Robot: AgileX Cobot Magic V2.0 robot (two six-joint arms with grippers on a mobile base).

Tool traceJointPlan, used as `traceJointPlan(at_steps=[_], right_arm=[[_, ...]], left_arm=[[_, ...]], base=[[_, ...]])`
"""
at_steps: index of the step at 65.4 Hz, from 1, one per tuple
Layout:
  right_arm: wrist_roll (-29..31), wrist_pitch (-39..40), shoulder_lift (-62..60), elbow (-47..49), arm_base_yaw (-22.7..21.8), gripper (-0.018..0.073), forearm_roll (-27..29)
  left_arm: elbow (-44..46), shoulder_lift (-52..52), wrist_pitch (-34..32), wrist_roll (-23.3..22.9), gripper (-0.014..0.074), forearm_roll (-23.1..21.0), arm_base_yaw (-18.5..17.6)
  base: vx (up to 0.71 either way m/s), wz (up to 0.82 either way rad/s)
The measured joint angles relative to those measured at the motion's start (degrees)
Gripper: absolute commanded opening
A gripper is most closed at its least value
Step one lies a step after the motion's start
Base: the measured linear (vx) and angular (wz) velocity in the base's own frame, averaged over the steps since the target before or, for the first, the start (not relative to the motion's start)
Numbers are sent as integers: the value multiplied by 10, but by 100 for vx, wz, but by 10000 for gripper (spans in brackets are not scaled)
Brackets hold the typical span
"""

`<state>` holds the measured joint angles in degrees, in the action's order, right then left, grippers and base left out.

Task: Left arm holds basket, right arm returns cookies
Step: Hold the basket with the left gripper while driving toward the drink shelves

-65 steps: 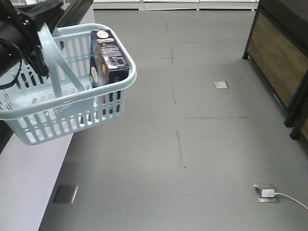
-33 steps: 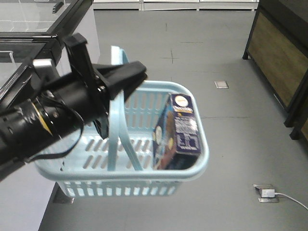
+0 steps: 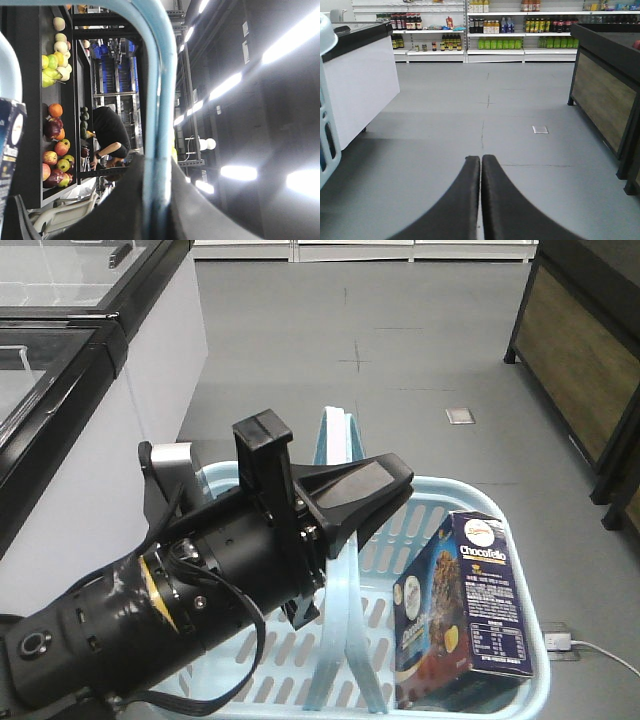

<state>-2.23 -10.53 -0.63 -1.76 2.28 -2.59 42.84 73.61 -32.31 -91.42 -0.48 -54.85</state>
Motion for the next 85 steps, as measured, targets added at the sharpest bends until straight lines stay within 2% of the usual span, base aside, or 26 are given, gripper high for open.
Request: traceJointPlan(at_steps=[5,11,23,85], right_arm=[[0,0,0,0,0,-8,0],[0,0,0,0,0,-8,0],[0,0,0,0,0,-8,0],[0,0,0,0,0,-8,0]], left_arm=[[0,0,0,30,-8,-40,-11],[0,0,-1,58,-8,-58,-12],[0,0,-1,74,-8,-47,-12],[0,0,-1,75,-8,-40,-12]], base=[[0,0],[0,0],[0,0],[0,0]])
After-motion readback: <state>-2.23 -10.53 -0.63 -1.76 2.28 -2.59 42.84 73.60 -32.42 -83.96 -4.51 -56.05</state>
